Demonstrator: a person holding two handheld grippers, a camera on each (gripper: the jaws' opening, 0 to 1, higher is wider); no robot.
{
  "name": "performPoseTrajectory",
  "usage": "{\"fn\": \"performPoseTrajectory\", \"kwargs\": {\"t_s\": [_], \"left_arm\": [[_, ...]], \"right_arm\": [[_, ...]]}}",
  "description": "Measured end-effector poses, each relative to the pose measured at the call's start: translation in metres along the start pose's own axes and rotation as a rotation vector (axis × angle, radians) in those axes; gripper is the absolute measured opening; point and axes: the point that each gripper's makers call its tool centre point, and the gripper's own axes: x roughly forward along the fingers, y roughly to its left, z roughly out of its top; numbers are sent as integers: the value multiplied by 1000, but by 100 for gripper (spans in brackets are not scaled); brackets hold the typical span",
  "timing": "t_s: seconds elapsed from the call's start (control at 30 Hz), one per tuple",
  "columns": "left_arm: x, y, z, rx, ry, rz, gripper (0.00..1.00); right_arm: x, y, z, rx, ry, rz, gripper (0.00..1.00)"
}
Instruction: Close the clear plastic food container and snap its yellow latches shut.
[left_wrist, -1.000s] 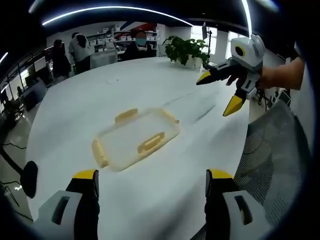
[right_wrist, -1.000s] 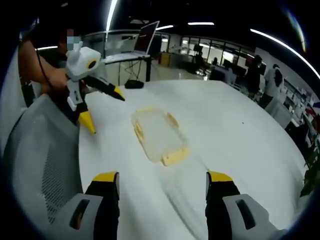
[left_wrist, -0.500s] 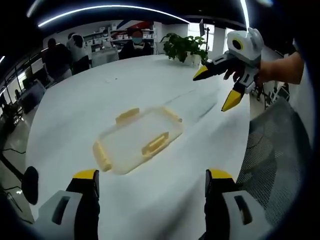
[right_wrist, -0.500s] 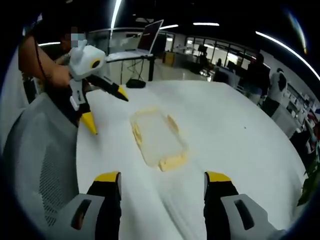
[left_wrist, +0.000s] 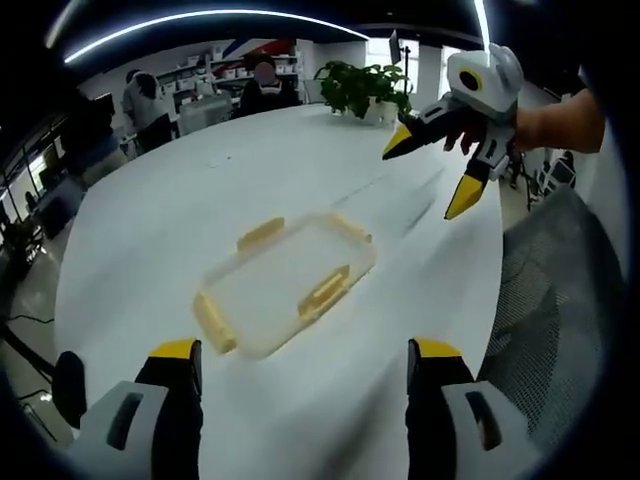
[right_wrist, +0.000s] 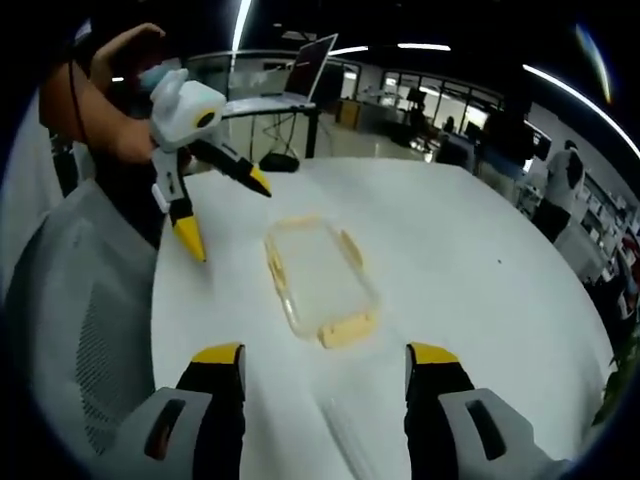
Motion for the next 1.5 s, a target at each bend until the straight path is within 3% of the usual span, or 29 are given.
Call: {"fn": "performPoseTrajectory", "kwargs": {"t_s": [1.5], "left_arm": [[23, 31, -3, 184, 104, -73, 81]], "right_arm": [[32, -12, 13, -104, 45, 64, 58]]}}
